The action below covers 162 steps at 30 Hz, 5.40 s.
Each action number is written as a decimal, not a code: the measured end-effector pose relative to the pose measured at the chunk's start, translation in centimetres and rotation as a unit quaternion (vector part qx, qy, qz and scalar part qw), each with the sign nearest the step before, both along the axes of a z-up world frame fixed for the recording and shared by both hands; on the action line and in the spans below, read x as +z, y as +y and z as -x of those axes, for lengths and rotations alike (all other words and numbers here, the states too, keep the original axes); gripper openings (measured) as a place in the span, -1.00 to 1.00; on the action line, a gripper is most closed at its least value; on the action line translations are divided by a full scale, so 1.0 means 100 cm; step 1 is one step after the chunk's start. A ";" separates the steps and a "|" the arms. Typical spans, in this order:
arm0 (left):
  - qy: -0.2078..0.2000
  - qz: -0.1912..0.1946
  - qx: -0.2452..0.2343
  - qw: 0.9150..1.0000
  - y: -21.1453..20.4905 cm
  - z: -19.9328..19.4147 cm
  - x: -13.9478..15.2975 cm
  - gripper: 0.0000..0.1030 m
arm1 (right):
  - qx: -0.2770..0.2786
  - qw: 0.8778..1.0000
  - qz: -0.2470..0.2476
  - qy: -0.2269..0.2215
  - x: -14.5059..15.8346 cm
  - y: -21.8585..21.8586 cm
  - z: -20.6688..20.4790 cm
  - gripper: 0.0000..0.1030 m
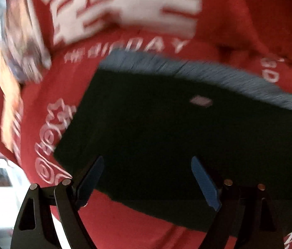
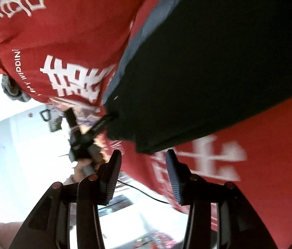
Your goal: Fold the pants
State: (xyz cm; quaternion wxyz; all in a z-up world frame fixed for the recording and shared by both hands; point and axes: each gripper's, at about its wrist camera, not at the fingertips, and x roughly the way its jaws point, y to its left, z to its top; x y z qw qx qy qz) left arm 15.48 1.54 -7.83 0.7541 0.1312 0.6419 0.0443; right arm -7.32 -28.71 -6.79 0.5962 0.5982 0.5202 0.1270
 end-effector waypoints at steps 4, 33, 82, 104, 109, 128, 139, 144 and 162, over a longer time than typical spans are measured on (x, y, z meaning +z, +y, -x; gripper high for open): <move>-0.014 0.022 -0.040 0.999 0.011 0.003 -0.007 0.87 | -0.027 0.999 0.010 0.017 -0.023 0.024 -0.007 -0.06; -0.007 0.137 -0.159 0.978 -0.079 0.066 0.046 0.87 | -0.115 0.960 0.238 0.094 0.041 -0.100 0.063 -0.38; 0.039 0.092 -0.122 0.987 -0.138 0.106 0.000 0.98 | -0.228 0.902 0.323 0.176 0.059 -0.244 0.164 -0.12; 0.037 0.082 -0.172 0.981 -0.186 0.121 0.035 0.98 | -0.089 0.908 0.393 0.113 0.087 -0.164 0.116 -0.10; 0.040 0.103 -0.203 0.973 -0.220 0.120 0.037 0.98 | -0.028 0.894 0.440 0.079 0.094 -0.146 0.077 -0.10; -0.027 0.014 -0.039 0.999 -0.105 -0.031 0.012 0.98 | 0.054 0.878 0.467 0.088 0.050 -0.125 0.021 0.07; -0.026 0.012 0.072 0.997 -0.053 -0.071 0.007 0.98 | 0.068 0.867 0.484 0.102 0.048 -0.119 0.012 0.19; -0.020 0.049 -0.011 0.999 -0.087 -0.031 0.032 0.98 | 0.063 0.868 0.481 0.104 0.048 -0.118 0.010 0.31; 0.022 0.104 -0.252 0.962 -0.282 0.104 0.052 0.98 | -0.023 0.906 0.409 0.103 0.072 -0.157 0.070 0.40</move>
